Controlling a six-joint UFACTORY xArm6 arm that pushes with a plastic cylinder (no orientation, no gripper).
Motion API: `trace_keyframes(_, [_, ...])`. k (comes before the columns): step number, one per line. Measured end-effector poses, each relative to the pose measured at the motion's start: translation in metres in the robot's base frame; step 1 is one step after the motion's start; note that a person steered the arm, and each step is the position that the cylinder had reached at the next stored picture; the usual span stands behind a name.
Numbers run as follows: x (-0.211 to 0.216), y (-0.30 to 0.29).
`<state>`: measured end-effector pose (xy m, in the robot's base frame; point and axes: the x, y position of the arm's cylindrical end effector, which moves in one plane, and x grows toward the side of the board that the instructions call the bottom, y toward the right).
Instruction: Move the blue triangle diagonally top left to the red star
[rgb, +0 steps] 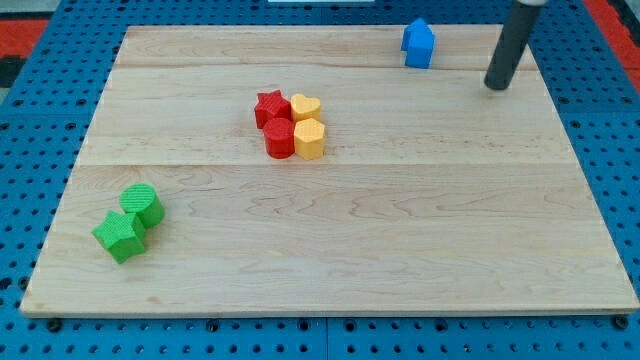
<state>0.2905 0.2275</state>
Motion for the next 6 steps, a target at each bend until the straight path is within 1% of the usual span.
trace_keyframes(1, [-0.049, -0.023])
trace_keyframes(2, [-0.063, -0.034])
trace_keyframes(5, [-0.099, -0.129])
trace_keyframes(6, [-0.065, -0.185])
